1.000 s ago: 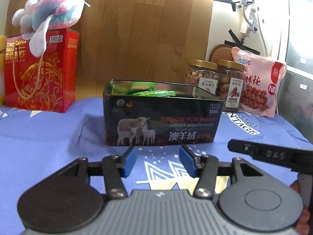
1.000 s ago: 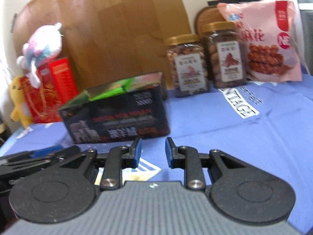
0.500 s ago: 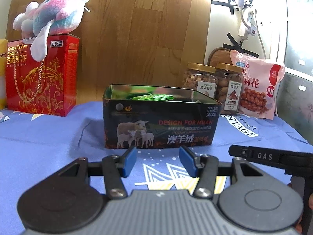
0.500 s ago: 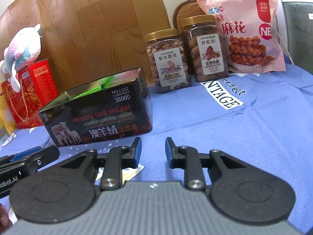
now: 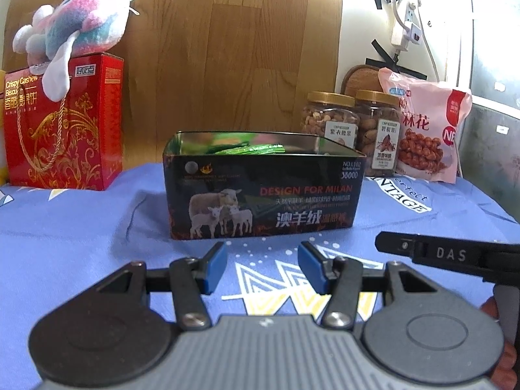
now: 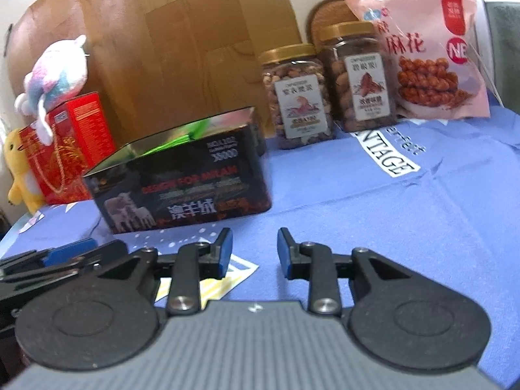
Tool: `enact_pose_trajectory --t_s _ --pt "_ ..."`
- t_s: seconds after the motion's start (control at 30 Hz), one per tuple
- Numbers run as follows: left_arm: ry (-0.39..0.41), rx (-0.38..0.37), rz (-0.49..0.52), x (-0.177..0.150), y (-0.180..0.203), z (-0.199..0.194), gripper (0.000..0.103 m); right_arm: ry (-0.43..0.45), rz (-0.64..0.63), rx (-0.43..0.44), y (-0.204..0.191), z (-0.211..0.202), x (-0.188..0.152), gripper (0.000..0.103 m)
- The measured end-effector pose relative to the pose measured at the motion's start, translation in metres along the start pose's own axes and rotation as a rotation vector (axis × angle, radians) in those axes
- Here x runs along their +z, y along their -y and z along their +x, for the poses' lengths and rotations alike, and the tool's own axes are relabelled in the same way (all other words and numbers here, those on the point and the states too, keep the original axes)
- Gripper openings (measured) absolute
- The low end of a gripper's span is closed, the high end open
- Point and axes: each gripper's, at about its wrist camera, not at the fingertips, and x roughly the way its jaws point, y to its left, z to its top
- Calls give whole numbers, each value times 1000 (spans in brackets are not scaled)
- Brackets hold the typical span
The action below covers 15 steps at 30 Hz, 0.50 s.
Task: Organize snacks
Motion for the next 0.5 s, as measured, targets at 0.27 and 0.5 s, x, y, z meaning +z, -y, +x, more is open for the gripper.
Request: enact_pose_trajectory --t_s 0.27,0.5 --pt "-15 -3 -18 0 -5 3 49 1 -19 44 -2 -2 -1 34" --pt "-27 -7 -48 1 -9 7 49 3 -14 91 -1 -3 -1 34"
